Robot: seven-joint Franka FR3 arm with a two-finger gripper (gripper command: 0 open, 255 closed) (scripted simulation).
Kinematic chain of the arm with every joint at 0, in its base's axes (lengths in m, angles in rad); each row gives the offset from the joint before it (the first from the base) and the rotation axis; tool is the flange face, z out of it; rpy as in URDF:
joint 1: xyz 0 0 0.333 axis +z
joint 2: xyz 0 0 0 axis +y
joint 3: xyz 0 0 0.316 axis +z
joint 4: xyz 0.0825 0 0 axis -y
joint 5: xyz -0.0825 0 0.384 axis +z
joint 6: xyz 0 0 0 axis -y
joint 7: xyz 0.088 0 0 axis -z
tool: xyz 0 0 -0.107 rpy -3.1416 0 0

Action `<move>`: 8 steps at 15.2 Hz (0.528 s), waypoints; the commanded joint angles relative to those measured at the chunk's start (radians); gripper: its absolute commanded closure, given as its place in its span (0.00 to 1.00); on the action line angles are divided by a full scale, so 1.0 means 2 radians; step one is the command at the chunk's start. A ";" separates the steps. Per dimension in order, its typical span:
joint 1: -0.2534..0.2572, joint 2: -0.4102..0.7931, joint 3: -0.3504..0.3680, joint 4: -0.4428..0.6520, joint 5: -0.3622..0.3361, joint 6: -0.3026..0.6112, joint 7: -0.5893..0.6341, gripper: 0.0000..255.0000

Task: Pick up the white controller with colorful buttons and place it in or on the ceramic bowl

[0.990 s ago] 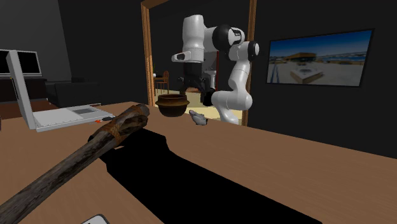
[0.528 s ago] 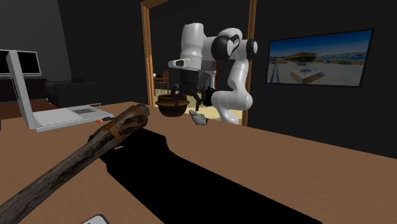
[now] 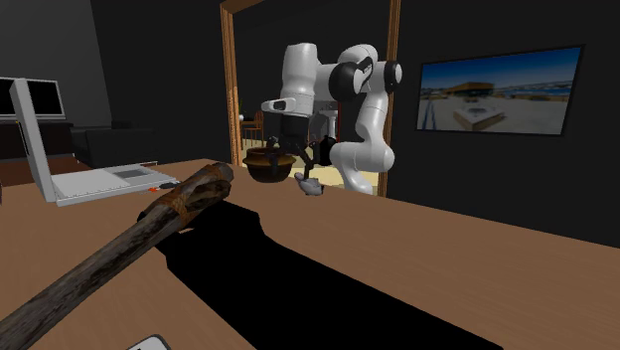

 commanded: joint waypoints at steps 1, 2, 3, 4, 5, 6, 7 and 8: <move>0.001 0.001 0.000 -0.002 0.000 -0.001 0.000 0.00; 0.001 0.001 0.000 -0.002 0.000 -0.001 0.000 0.00; 0.001 0.001 0.001 -0.002 0.000 -0.001 0.001 1.00; 0.001 0.000 0.001 -0.003 0.000 -0.001 0.001 1.00; 0.000 -0.001 0.000 -0.004 0.000 -0.001 0.000 1.00; 0.001 -0.005 0.003 -0.007 0.001 -0.002 0.003 1.00; 0.000 -0.003 0.001 -0.005 0.000 -0.002 0.001 1.00; 0.000 -0.004 -0.001 -0.006 -0.001 -0.002 -0.001 1.00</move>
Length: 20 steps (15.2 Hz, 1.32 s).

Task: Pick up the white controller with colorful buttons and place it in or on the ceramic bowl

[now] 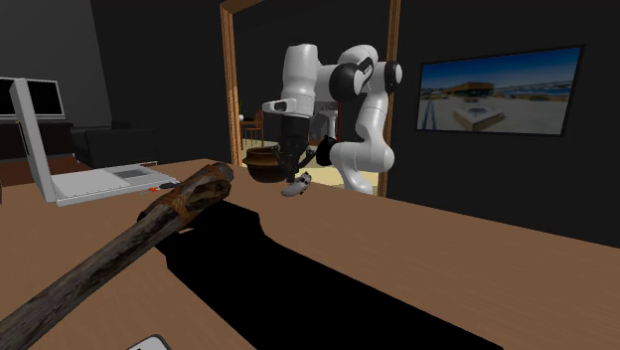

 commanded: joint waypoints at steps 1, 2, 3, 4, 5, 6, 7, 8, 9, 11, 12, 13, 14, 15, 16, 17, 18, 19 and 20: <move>0.000 0.000 0.000 -0.001 0.000 -0.002 -0.001 1.00; 0.000 0.001 -0.001 -0.001 0.000 -0.002 -0.001 1.00; 0.000 0.001 -0.001 -0.001 0.000 -0.002 -0.001 1.00; 0.000 0.001 -0.001 0.000 0.000 -0.002 -0.001 1.00; 0.000 0.001 -0.001 0.000 0.000 -0.002 -0.001 0.00; 0.015 0.034 -0.027 0.041 0.048 -0.041 -0.018 0.00; 0.029 0.069 -0.055 0.083 0.095 -0.083 -0.034 0.00; 0.041 0.105 -0.082 0.124 0.143 -0.125 -0.049 0.00; 0.043 0.113 -0.088 0.133 0.154 -0.135 -0.052 0.00; 0.043 0.114 -0.086 0.120 0.156 -0.122 -0.053 0.00; 0.044 0.114 -0.085 0.114 0.157 -0.115 -0.053 0.00; 0.044 0.114 -0.084 0.108 0.158 -0.109 -0.054 0.00; 0.045 0.115 -0.083 0.102 0.159 -0.102 -0.054 0.00; 0.046 0.115 -0.083 0.096 0.160 -0.095 -0.054 0.00; 0.047 0.116 -0.081 0.086 0.162 -0.084 -0.055 0.00; 0.047 0.116 -0.081 0.086 0.162 -0.084 -0.055 0.00; 0.047 0.116 -0.081 0.086 0.162 -0.084 -0.055 0.00; 0.047 0.116 -0.081 0.086 0.162 -0.084 -0.055 0.00; 0.047 0.116 -0.081 0.086 0.162 -0.084 -0.055 0.00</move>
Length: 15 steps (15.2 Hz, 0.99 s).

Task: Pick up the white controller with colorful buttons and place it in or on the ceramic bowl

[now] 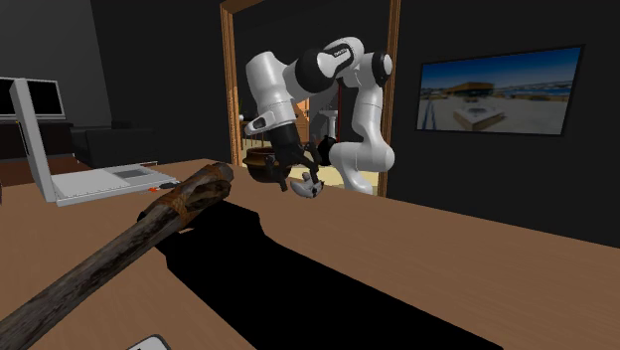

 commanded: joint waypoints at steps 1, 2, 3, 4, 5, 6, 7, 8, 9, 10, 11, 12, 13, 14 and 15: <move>0.000 0.000 0.000 -0.001 0.000 0.001 0.000 0.00; 0.000 0.000 0.000 -0.001 0.000 0.001 0.000 0.00; 0.000 0.000 0.000 -0.001 0.000 0.001 0.000 0.00; 0.000 0.000 0.000 -0.001 0.000 0.001 0.000 0.00; 0.000 0.000 0.000 -0.001 0.000 0.001 0.000 1.00; 0.000 0.000 0.000 -0.001 0.000 0.001 0.000 1.00; 0.000 0.000 0.000 -0.001 0.000 0.001 0.000 1.00; 0.000 -0.002 0.000 -0.003 0.000 0.002 0.000 1.00; -0.001 -0.002 -0.001 -0.005 -0.001 0.002 -0.002 1.00; -0.001 -0.002 0.000 -0.006 -0.001 0.003 -0.001 1.00; -0.001 -0.002 -0.001 -0.005 -0.001 0.003 -0.002 1.00; -0.001 -0.006 0.001 -0.007 -0.001 0.002 0.001 1.00; -0.001 -0.006 0.001 -0.007 -0.001 0.002 0.001 1.00; -0.001 0.000 0.001 -0.001 0.000 0.001 0.000 1.00; -0.001 -0.002 0.001 0.004 0.000 -0.006 0.002 1.00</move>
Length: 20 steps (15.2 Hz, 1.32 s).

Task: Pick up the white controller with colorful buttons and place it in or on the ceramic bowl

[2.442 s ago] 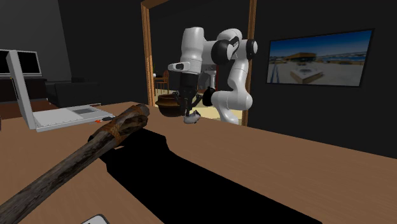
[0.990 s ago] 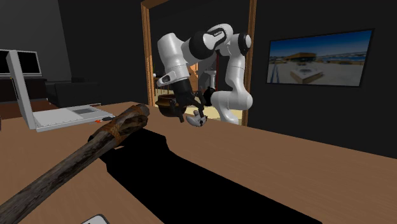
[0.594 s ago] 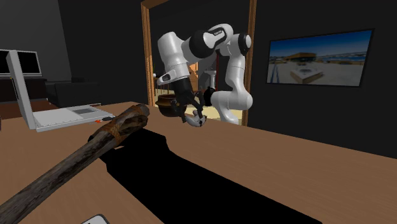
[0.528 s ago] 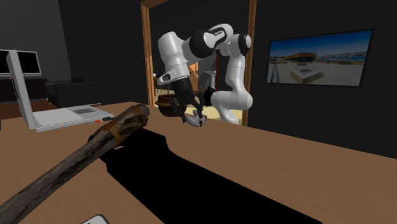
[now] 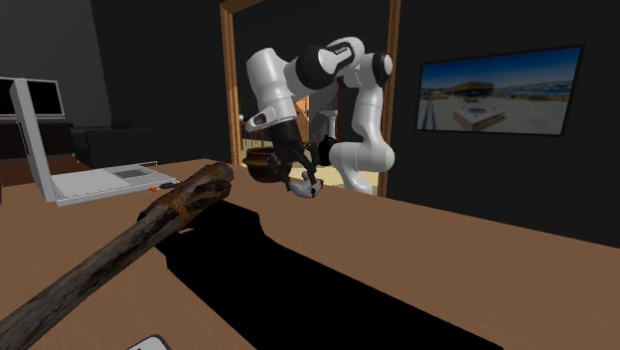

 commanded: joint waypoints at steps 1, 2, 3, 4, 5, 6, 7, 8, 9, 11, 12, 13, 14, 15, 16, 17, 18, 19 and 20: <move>-0.002 0.002 0.000 0.005 -0.005 -0.009 0.003 1.00; -0.002 0.001 0.001 0.011 -0.005 -0.016 0.005 1.00; -0.003 -0.001 0.001 0.016 -0.006 -0.022 0.007 1.00; -0.003 -0.002 0.002 0.022 -0.006 -0.029 0.009 1.00; -0.003 -0.003 0.002 0.027 -0.006 -0.035 0.011 1.00; -0.003 -0.004 0.003 0.033 -0.007 -0.042 0.013 1.00; -0.003 -0.005 0.003 0.039 -0.007 -0.048 0.015 1.00; -0.003 -0.006 0.003 0.045 -0.008 -0.055 0.017 1.00; -0.003 -0.005 0.003 0.039 -0.007 -0.047 0.014 1.00; 0.009 -0.036 0.031 0.019 -0.067 -0.038 -0.025 0.00; 0.019 -0.072 0.058 -0.011 -0.125 -0.024 -0.065 0.00; 0.028 -0.109 0.080 -0.045 -0.175 -0.009 -0.103 0.00; 0.027 -0.109 0.080 -0.051 -0.175 -0.002 -0.103 0.00; 0.027 -0.108 0.080 -0.057 -0.175 0.005 -0.103 0.00; 0.026 -0.107 0.079 -0.063 -0.176 0.012 -0.103 0.00; 0.026 -0.106 0.079 -0.069 -0.177 0.019 -0.103 0.00; 0.026 -0.105 0.078 -0.075 -0.177 0.026 -0.103 0.00; 0.025 -0.103 0.077 -0.081 -0.178 0.033 -0.102 0.00; 0.025 -0.102 0.077 -0.086 -0.178 0.040 -0.102 0.00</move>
